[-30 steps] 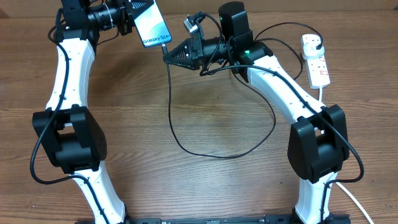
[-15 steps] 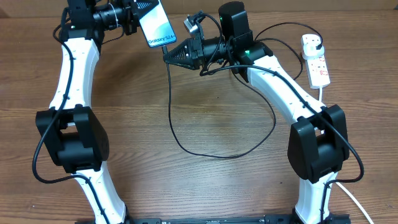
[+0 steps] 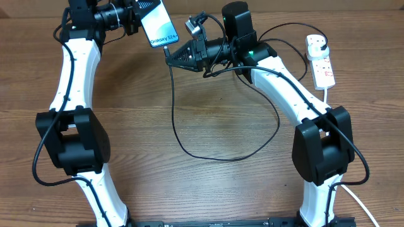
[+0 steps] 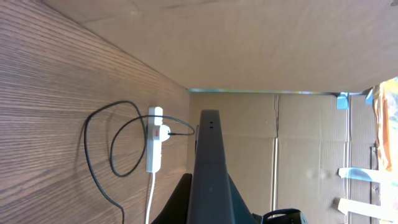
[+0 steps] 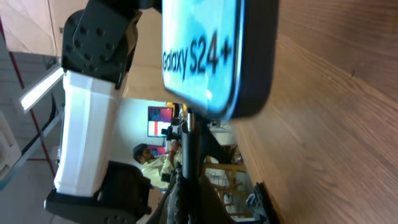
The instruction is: Plug charger to phone and switch on socket
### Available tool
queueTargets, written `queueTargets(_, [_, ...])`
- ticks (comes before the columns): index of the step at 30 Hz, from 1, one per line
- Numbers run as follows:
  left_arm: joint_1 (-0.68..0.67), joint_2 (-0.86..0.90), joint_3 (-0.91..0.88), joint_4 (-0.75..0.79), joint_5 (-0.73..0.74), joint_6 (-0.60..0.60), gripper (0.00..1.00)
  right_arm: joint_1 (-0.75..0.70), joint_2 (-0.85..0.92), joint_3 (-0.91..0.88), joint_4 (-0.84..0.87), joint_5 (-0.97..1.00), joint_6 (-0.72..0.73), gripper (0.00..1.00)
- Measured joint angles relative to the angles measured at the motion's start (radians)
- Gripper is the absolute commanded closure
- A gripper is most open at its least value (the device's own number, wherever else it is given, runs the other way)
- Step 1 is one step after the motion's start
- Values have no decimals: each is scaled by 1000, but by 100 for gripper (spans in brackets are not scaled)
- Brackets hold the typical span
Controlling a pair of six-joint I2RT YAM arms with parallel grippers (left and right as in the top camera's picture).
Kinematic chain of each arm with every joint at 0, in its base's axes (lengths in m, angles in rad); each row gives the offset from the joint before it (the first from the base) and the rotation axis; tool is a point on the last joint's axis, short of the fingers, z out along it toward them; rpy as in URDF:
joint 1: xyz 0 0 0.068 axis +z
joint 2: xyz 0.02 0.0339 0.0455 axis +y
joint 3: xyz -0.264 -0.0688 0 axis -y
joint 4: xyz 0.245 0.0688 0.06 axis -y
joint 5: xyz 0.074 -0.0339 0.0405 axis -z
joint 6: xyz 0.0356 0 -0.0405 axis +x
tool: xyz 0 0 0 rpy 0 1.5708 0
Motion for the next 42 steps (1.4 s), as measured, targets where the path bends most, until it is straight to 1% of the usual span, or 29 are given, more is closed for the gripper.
queueTargets(10, [10,0,0,0,2,0,96,0,0,0,-1,-17,0,96])
queueTargets(29, [10,0,0,0,64,1,96,0,0,0,19,-17,0,96])
queueTargets(42, [10,0,0,-16,72,19,96,0,0,0,23,-17,1,96])
